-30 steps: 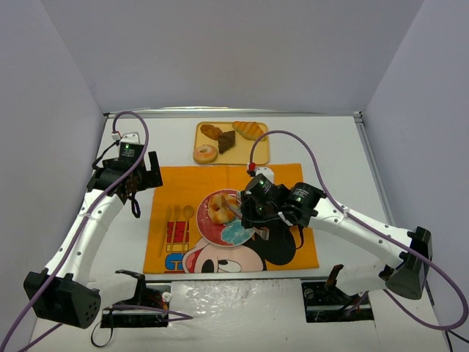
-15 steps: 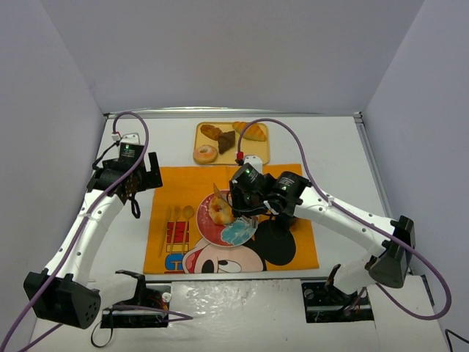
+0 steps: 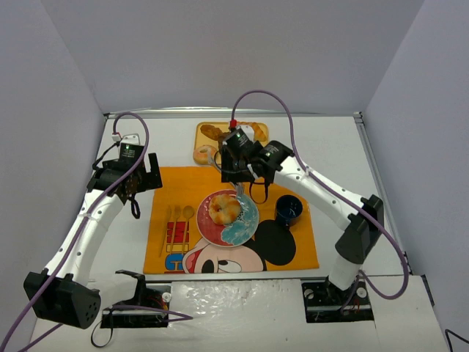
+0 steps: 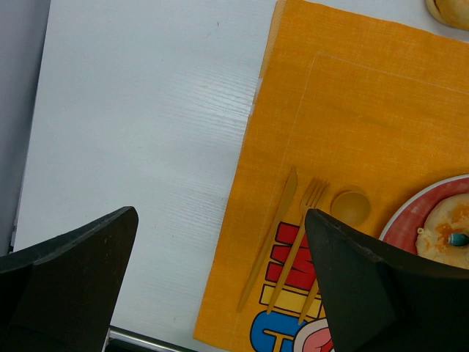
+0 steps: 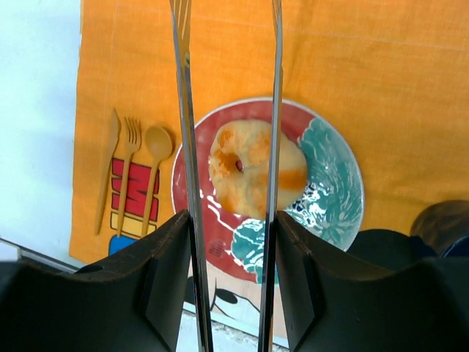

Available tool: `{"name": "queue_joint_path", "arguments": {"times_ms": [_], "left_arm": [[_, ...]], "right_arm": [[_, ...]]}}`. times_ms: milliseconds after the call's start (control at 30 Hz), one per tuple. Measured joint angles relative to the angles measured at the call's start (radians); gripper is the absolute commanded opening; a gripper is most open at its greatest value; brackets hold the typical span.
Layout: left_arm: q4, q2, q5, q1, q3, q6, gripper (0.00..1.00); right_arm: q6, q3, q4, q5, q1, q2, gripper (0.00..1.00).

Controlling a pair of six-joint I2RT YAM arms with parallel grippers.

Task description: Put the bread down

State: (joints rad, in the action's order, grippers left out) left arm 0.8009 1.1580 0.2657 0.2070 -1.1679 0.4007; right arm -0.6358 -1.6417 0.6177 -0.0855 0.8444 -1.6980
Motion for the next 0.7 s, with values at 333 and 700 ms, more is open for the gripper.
{"name": "queue_joint_path", "arguments": {"times_ms": [333, 700], "left_arm": [[0.008, 0.000, 0.001, 0.000, 0.000, 0.000, 0.97], [0.012, 0.000, 0.002, 0.000, 0.000, -0.004, 0.97]], "right_arm": [[0.016, -0.210, -0.032, 0.038, -0.182, -0.193, 0.43], [0.061, -0.446, -0.031, 0.082, -0.280, -0.444, 0.48]]}}
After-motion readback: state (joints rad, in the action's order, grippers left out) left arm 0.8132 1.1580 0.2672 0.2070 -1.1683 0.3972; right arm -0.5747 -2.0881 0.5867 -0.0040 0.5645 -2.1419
